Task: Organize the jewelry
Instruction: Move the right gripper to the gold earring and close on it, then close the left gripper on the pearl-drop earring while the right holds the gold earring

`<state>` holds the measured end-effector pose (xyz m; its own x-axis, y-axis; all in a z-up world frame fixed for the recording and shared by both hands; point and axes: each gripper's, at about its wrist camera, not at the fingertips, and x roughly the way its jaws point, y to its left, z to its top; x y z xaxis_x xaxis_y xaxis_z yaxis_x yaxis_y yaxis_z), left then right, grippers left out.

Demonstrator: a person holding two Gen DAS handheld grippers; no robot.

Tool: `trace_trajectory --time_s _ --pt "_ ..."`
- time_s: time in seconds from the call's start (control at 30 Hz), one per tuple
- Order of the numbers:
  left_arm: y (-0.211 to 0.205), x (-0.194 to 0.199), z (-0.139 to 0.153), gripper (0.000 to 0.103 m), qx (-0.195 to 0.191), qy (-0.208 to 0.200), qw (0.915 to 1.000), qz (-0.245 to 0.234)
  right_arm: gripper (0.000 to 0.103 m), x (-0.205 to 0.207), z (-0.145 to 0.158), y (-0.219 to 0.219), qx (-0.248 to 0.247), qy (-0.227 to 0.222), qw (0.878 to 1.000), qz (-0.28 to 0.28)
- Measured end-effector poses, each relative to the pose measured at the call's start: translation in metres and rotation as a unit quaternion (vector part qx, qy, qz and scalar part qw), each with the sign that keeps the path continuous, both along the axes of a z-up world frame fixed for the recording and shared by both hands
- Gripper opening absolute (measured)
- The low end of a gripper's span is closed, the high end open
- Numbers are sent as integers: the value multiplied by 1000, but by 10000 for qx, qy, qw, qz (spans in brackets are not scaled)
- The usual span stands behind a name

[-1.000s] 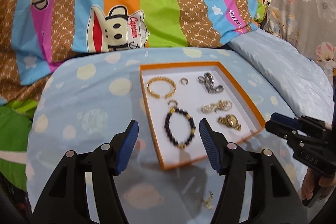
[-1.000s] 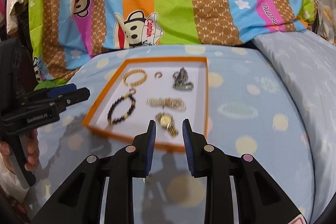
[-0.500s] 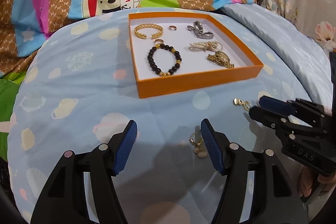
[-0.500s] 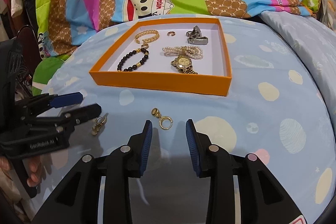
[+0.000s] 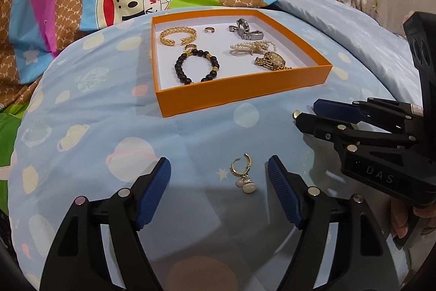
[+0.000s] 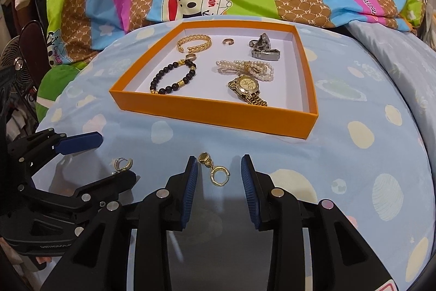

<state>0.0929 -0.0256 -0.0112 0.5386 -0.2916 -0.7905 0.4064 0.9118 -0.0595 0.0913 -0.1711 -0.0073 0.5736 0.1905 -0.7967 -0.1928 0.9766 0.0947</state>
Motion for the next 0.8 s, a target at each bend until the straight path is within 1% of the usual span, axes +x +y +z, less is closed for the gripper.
trace_trajectory --time_s 0.03,0.07,0.13,0.17,0.23,0.33,0.4,0.57,0.7,0.77,0.8 --pt "-1 -1 0 71 5 -11 10000 -28 30 0 0 1 -17 -9 10000 4" --pt "-2 -1 0 71 6 -18 10000 -60 25 -1 0 1 -19 -11 10000 13" --pt "-3 -2 0 70 4 -28 9999 -113 20 -1 -1 2 -5 -6 10000 23" --pt "-4 -2 0 68 9 -35 9999 -128 17 -2 -1 2 2 -10 10000 14" --pt "-4 -2 0 66 14 -37 9999 -141 14 -2 -1 0 62 5 10000 -3" --pt "-4 -2 0 65 -3 -38 9999 -139 14 -3 -1 -1 122 4 9999 -38" --pt "-4 -2 0 58 -28 -49 9999 -142 13 -5 0 -2 158 -4 9999 -64" --pt "-3 -3 1 46 -102 -58 9998 -173 13 -8 1 -6 284 -20 9995 -148" --pt "-4 -4 2 30 -141 -67 9996 -243 13 -9 1 -7 357 -24 9992 -195" --pt "-6 -5 2 26 -122 -85 9995 -285 13 -10 2 -8 377 -27 9991 -206" --pt "-6 -5 2 20 -122 -90 9994 -302 13 -10 2 -8 384 -32 9990 -215"
